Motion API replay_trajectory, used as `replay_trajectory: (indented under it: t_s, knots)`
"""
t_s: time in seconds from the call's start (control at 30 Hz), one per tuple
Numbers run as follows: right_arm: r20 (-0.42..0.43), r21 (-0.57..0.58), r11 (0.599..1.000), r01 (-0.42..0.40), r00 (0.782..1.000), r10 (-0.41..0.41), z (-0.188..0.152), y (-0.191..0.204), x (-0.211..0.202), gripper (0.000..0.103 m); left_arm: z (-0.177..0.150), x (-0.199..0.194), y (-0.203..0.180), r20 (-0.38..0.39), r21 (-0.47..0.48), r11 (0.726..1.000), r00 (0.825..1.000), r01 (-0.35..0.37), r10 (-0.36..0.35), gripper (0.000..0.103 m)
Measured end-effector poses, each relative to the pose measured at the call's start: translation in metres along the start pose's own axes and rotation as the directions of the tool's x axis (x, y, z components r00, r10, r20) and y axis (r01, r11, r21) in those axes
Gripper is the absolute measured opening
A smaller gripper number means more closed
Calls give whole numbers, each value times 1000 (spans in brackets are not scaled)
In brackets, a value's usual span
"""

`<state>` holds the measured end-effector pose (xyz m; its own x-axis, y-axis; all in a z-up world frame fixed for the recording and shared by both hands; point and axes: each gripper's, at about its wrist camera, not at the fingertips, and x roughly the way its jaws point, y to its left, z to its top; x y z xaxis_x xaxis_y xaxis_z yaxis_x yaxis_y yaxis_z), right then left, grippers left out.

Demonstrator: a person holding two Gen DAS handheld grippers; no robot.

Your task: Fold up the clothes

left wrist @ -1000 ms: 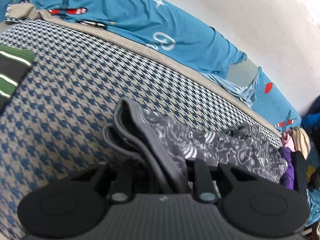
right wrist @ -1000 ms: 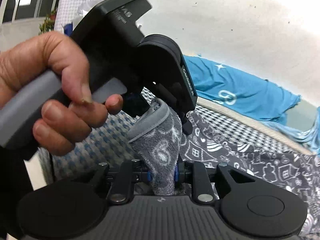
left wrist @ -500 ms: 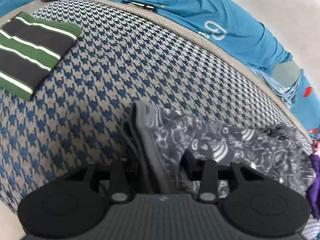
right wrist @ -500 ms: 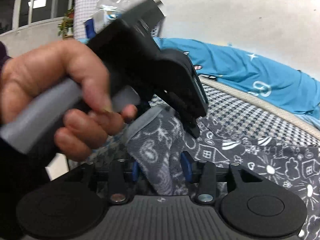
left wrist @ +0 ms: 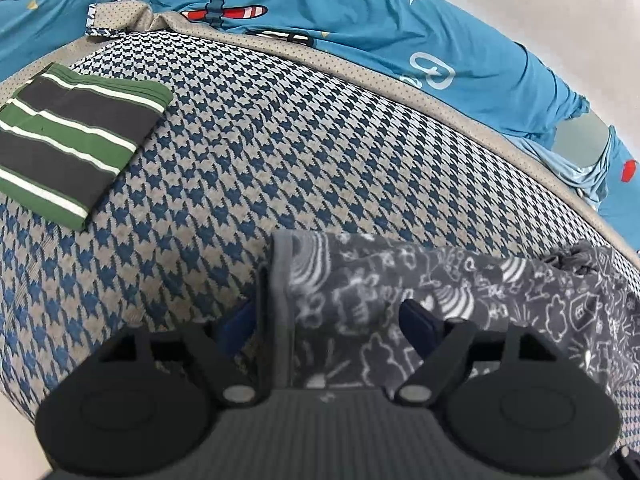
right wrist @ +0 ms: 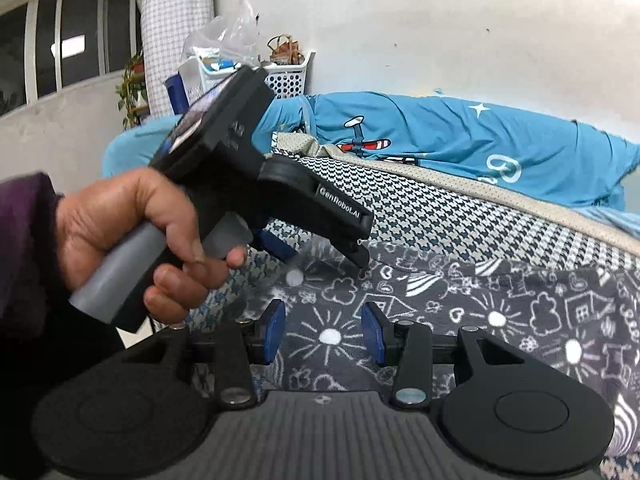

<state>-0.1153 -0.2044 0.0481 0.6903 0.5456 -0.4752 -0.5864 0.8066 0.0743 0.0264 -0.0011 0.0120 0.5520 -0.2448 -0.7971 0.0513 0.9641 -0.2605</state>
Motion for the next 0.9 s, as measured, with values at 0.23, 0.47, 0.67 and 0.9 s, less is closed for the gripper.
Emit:
replay_trajectory:
  t_s: [0.23,0.47,0.67,0.9]
  knots:
    - [-13,11,999,42,999,-41,-5,-8,-11,42,-4,-6,-9,33,59,997,998,-55,53,94]
    - [-57,-14,995,95,994,-95,-8,-19,-12,42,-6,-4,-14,17,77,995,998,-59,58,95]
    - [-82,-21,994,111,990,-113,-7,-36,-11,43,-8,-4,-18,14,106,992,998,-70,69,96]
    - [-111,-19,991,130,985,-131,-6,-63,-15,43,-9,1,-25,7,133,988,997,-81,81,100]
